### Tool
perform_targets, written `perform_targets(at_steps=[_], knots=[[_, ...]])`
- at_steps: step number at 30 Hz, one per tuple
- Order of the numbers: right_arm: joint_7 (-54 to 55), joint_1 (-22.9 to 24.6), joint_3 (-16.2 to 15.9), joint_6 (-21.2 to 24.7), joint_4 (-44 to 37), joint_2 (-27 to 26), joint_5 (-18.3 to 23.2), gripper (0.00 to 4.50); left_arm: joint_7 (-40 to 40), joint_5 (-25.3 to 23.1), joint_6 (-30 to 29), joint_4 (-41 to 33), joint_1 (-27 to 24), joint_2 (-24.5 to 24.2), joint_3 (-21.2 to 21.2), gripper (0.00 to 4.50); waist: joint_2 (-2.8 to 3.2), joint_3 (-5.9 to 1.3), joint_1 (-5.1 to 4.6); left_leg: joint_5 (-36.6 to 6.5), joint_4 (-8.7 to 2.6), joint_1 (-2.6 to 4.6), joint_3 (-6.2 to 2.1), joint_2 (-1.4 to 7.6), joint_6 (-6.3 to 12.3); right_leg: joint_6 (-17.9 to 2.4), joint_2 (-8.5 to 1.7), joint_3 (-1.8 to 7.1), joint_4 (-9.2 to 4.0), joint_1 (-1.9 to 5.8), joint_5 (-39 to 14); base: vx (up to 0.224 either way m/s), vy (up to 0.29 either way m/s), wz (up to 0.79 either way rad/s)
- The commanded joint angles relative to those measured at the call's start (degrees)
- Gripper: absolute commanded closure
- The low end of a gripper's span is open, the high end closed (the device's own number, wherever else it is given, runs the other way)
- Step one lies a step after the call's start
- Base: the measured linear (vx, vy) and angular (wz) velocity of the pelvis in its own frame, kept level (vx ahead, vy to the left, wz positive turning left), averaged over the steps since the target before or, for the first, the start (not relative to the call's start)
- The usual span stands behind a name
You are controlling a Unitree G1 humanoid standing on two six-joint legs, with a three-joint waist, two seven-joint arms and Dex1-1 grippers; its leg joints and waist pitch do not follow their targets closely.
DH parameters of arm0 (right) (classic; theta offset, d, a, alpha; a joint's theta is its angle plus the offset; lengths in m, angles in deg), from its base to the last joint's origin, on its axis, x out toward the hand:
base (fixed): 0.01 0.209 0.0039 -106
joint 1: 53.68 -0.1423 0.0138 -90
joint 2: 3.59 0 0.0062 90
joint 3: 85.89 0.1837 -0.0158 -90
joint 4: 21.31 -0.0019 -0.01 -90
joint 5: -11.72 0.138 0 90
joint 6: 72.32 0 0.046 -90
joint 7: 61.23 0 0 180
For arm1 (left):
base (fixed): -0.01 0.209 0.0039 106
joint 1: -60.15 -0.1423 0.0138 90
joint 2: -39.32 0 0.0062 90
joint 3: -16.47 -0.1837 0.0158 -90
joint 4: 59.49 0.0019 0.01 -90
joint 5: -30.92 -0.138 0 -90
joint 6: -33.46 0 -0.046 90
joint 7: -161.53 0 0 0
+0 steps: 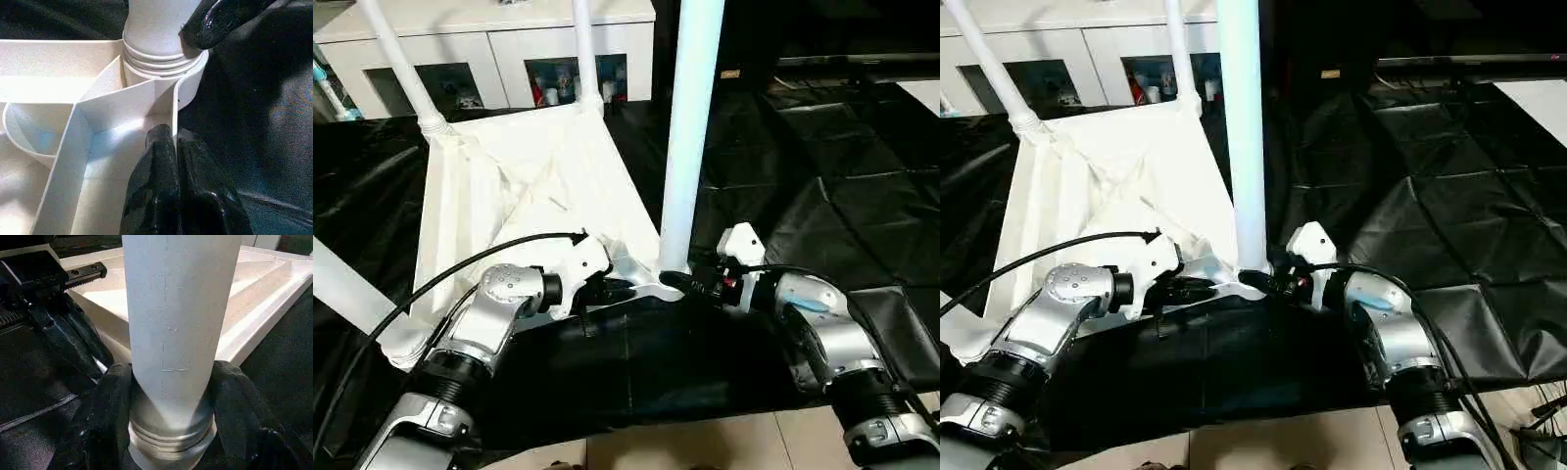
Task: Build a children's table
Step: Rotate leg to tighten
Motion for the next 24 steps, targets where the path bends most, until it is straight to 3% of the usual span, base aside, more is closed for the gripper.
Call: perform_targets(at_steps=[1, 4, 5, 9, 10, 14, 23, 24], knots=[[-0.19, 0.86, -1.87, -0.13, 0.75, -0.62, -1.24, 2.49, -0.84, 0.94, -0.97, 1.67, -1.65, 0.98, -1.67, 4.50, -1.27, -3.01, 0.24, -7.11, -2.82, 0.25, -1.04, 2.89, 9.07, -16.08, -2.81, 1.87, -3.25, 2.93, -4.03, 0.000, 0.000, 0.00], [0.13, 0.81, -1.79, -0.37, 0.80, -0.58, -1.41, 2.49, -0.92, 0.94, -0.95, 1.67, -1.63, 0.95, -1.69, 4.50, -1.16, -3.01, 0.27, -6.79, -2.80, 0.21, -1.06, 2.87, 9.29, -16.32, -2.79, 1.84, -3.15, 2.96, -3.25, 0.000, 0.000, 0.00], [0.46, 0.61, -1.28, 0.42, 1.03, -0.83, -0.92, 1.93, -0.95, 0.93, -0.92, 1.71, -1.60, 0.94, -1.70, 4.50, -1.20, -3.06, 0.26, -6.74, -2.76, 0.22, -1.04, 2.85, 9.32, -16.35, -2.78, 1.83, -3.15, 2.99, -3.13, 0.000, 0.000, 0.00], [0.13, 0.39, -0.57, 2.26, 1.12, -1.43, 0.44, 1.73, -0.98, 0.87, -0.95, 1.66, -1.53, 0.89, -1.76, 4.50, -1.12, -3.01, 0.25, -7.49, -2.84, 0.26, -1.06, 2.91, 9.06, -16.34, -2.83, 1.82, -3.25, 2.96, -4.30, 0.000, 0.000, 0.00], [0.20, 0.42, -0.76, 2.06, 1.12, -1.52, 0.26, 1.45, -1.00, 0.88, -0.96, 1.66, -1.50, 0.90, -1.76, 4.50, -1.15, -3.00, 0.24, -7.41, -2.81, 0.23, -1.06, 2.89, 8.95, -16.32, -2.79, 1.83, -3.22, 2.96, -4.07, 0.000, 0.000, 0.00], [2.34, -0.10, -1.71, -0.35, 2.34, -1.90, -2.10, 1.25, -1.00, 0.82, -0.93, 1.71, -1.41, 0.93, -1.83, 4.50, -1.07, -3.00, 0.19, -7.15, -2.84, 0.31, -1.06, 2.89, 8.74, -16.57, -2.83, 1.84, -3.22, 2.88, -3.54, 0.000, 0.000, 0.00], [2.14, -0.76, -1.69, -0.08, 2.93, -2.36, -2.01, 1.25, -0.98, 0.81, -1.11, 1.42, -1.61, 0.82, -1.84, 4.50, -1.16, -3.04, 0.30, -6.97, -2.79, 0.24, -1.06, 2.88, 9.02, -16.53, -2.84, 1.83, -3.07, 3.04, -2.89, 0.000, 0.000, 0.00], [1.95, -0.84, -1.50, -0.28, 3.25, -2.47, -1.87, 1.40, -0.97, 0.80, -1.11, 1.36, -1.69, 0.76, -1.85, 4.50, -1.18, -3.13, 0.31, -6.73, -2.73, 0.26, -1.05, 2.87, 9.12, -16.58, -2.83, 1.84, -3.02, 3.06, -2.53, 0.000, 0.000, 0.00]])
